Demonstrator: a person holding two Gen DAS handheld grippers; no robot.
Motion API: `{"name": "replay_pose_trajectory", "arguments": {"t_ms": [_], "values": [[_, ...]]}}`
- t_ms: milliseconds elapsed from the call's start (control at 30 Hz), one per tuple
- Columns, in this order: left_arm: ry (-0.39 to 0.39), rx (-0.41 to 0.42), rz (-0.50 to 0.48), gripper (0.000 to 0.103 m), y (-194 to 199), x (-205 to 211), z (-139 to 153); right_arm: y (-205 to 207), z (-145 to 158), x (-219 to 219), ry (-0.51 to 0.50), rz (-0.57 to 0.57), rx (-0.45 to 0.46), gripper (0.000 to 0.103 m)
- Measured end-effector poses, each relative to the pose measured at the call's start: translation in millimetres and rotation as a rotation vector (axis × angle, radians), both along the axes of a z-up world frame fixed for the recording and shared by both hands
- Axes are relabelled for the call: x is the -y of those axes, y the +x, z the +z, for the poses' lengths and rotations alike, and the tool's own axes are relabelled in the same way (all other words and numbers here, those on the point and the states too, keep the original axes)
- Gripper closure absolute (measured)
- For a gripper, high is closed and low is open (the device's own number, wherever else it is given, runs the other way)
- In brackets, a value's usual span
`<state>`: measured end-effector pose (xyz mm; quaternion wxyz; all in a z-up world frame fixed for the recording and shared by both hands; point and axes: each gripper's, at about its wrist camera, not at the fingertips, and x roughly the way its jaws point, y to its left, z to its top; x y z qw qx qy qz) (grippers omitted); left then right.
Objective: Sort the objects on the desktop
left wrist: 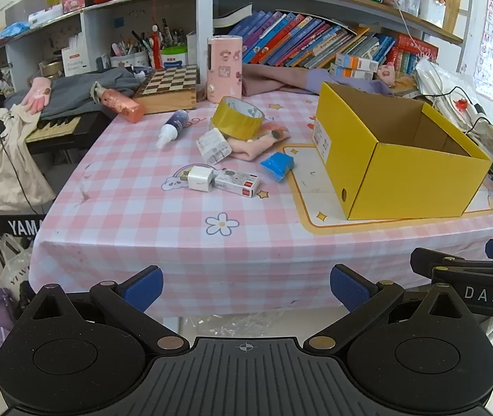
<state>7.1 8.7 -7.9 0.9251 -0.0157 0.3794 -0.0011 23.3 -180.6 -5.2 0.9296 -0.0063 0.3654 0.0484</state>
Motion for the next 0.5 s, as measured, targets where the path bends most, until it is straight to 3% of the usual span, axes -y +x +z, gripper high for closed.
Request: {"name": "replay_pose_trajectory", "arguments": {"t_ms": [500], "values": [[0.01,0.007,0.0,0.0,-0.1,1.7,2.5,-1.5,3.9,-1.8,-0.009,0.0,0.014,0.0]]}}
